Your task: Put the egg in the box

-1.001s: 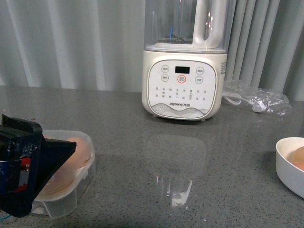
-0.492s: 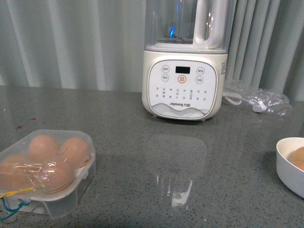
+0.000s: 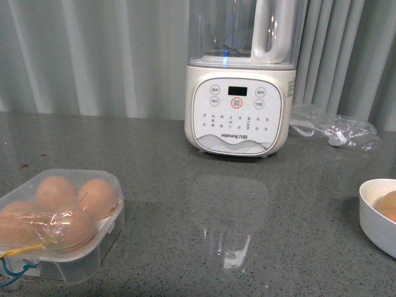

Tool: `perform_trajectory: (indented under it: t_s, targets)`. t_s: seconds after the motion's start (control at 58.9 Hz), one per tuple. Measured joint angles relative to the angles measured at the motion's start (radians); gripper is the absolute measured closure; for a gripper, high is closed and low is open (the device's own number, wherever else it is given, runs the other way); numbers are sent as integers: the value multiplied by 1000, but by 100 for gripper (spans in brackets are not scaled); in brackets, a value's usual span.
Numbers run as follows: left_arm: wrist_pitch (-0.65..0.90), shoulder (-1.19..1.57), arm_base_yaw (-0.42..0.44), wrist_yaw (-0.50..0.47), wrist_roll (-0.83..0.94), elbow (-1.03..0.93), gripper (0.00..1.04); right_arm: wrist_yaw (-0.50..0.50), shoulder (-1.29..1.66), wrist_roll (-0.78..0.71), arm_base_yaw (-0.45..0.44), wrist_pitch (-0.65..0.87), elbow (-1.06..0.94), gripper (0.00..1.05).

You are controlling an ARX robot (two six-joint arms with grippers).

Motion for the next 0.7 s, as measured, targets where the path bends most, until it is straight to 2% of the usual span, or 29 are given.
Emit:
perform_trajectory:
  t_s: [0.085,0.17,0.696]
  targets:
    - [8,-24,0,0,-1,-42,82,0,0,0,0,0,0,7]
    - [19,-68,-1,0,-9,-93,101,0,0,0,0,0,0,7]
    - [-3,-229,-1,-1,-8,-223,101,0,0,0,0,0,0,7]
